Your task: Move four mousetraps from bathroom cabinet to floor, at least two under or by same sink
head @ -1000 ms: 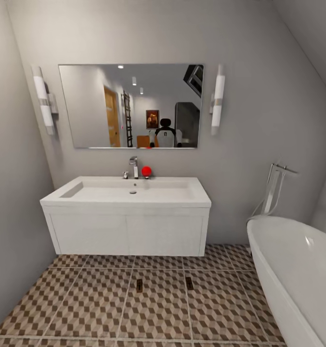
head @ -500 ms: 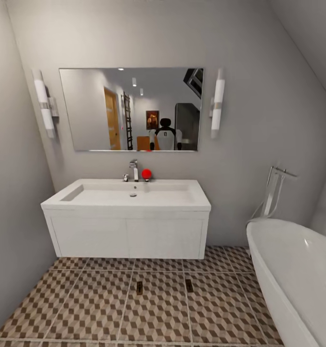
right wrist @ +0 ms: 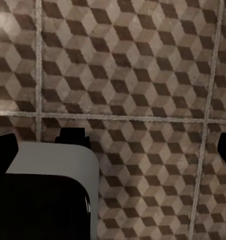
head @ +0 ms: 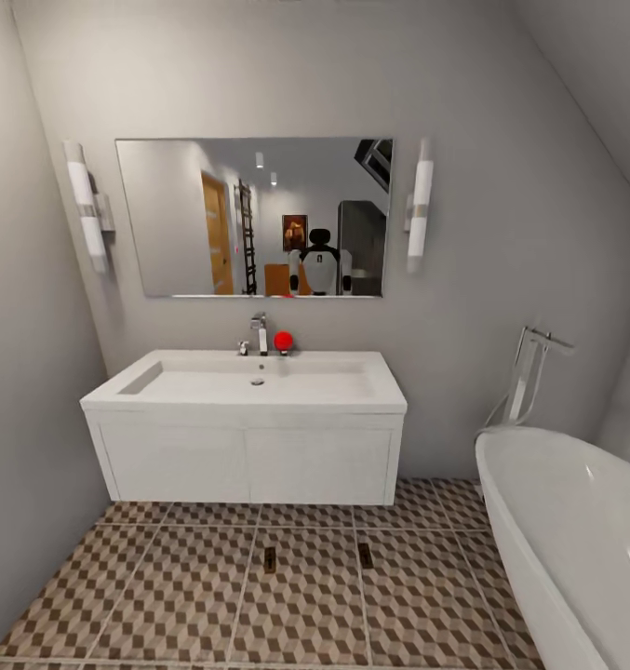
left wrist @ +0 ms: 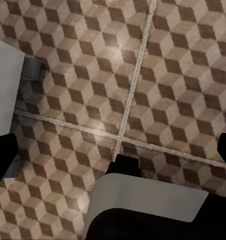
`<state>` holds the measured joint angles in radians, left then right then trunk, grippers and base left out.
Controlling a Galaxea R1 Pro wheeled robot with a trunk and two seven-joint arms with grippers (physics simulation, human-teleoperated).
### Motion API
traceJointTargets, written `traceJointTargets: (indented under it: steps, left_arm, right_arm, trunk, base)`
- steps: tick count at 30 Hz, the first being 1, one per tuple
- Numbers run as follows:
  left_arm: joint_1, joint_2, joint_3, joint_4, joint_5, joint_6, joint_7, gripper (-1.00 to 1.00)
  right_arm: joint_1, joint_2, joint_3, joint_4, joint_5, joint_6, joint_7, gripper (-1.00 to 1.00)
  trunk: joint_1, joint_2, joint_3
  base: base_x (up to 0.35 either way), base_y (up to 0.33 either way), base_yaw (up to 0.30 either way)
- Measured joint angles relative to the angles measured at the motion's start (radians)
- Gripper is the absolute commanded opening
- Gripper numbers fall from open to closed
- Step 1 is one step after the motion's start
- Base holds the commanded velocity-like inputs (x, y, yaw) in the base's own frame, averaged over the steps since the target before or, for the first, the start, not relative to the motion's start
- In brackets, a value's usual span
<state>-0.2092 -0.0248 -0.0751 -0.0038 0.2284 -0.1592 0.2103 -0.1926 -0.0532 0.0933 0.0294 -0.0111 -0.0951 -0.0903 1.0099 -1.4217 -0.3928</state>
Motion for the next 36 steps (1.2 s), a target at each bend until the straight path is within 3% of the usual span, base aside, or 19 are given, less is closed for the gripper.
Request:
traceJointTargets:
  steps: [19, 26, 36]
  left_arm:
    - [0.006, -0.007, 0.0, -0.001, -0.002, -0.003, -0.003, 1.0]
    - [0.006, -0.007, 0.001, -0.001, -0.003, -0.003, -0.003, 1.0]
    - [0.006, -0.008, 0.004, -0.002, -0.004, -0.003, -0.002, 1.0]
  right_arm:
    - [0.001, 0.003, -0.001, 0.0, -0.001, 0.012, 0.003, 1.0]
    - [0.001, 0.007, -0.001, 0.0, -0.001, 0.012, 0.003, 1.0]
    - [0.001, 0.009, -0.001, 0.0, 0.001, 0.01, 0.003, 1.0]
  trunk:
    - [-0.073, 0.133, 0.06]
    - [-0.073, 0.133, 0.06]
    - [-0.073, 0.133, 0.06]
  base:
    - [0.0, 0.0, 0.0]
    - [0.0, 0.0, 0.029]
    - [0.0, 0.0, 0.233]
